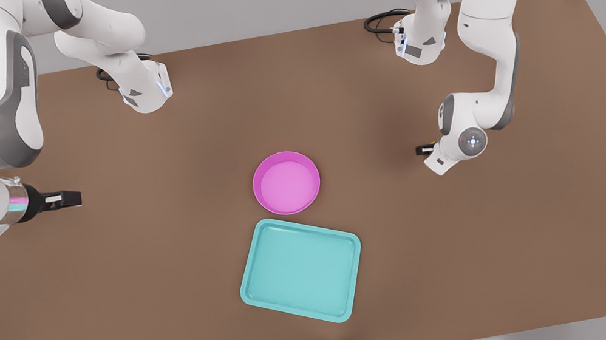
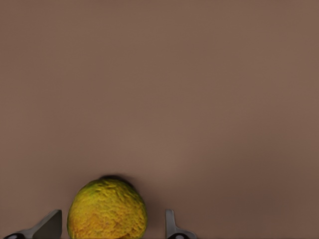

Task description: Place the orange on the plate with the left arm and the plate on the tray with the right arm

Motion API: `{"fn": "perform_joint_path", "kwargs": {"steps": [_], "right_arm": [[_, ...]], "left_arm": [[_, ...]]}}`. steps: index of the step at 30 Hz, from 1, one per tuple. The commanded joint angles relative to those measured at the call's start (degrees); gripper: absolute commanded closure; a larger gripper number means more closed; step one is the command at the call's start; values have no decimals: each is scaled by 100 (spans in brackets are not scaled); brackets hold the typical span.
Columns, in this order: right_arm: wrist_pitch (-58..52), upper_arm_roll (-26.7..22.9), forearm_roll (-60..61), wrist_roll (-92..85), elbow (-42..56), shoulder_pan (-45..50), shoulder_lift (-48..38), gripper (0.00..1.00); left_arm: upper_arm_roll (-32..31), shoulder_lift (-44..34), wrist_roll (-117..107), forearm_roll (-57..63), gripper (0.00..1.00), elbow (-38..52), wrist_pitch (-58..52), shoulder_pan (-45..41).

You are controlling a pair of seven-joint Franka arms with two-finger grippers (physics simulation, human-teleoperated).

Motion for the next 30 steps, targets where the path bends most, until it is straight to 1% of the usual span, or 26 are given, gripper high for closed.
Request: {"fn": "perform_joint_path", "kwargs": {"steps": [1, 2, 3, 4, 17, 18, 19, 21, 22, 23, 24, 25, 26, 27, 30], "right_arm": [[-7, 0, 21, 8, 2, 0, -2, 0], [-7, 0, 30, 8, 2, 0, 15, 0], [-25, 0, 21, 16, 11, 79, 42, 0], [-34, 0, 21, 16, 11, 88, 42, 0], [-34, 0, 21, -1, 20, 53, 95, 0], [-34, 0, 21, -10, 20, 44, 95, 0], [-34, 0, 21, -1, 20, 44, 95, 0], [-34, 0, 21, -10, 20, 44, 95, 0], [-34, 0, 21, -10, 20, 44, 95, 0], [-34, 0, 21, -10, 20, 35, 95, 0], [-34, 0, 21, -19, 20, 35, 103, 0], [-34, 0, 21, -19, 20, 27, 103, 0], [-34, 0, 21, -27, 20, 18, 103, 0], [-25, 0, 21, -27, 20, 9, 139, 0], [-34, -9, 21, 8, 11, 0, 147, 0]], "left_arm": [[3, 61, -77, 10, 0, 4, 281, 6], [3, 70, -69, 10, 0, 4, 281, 6], [3, 70, -69, 10, 17, 4, 281, -3], [3, 70, -69, 10, 27, 4, 281, -3], [47, 123, -69, 2, 25, 22, 281, 6], [47, 79, -69, 2, 28, 22, 228, 15], [47, 44, -183, 2, 34, 39, 193, 6], [47, -352, -437, 10, 35, 145, -404, 15], [3, -405, -675, 10, 35, 258, -756, -64], [-6, -370, -1061, 10, 34, 531, -1055, -441], [-15, -194, -1712, 10, 34, 1084, -1511, -1012], [-41, 87, -1826, -60, 34, 1839, -2152, -1382], [-41, 579, -2414, -253, 34, 2683, -2532, -1970], [-41, 861, -2995, -262, 34, 3124, -2611, -2472], [-41, 1467, -4014, -570, 34, 4073, -2611, -3325]]}}
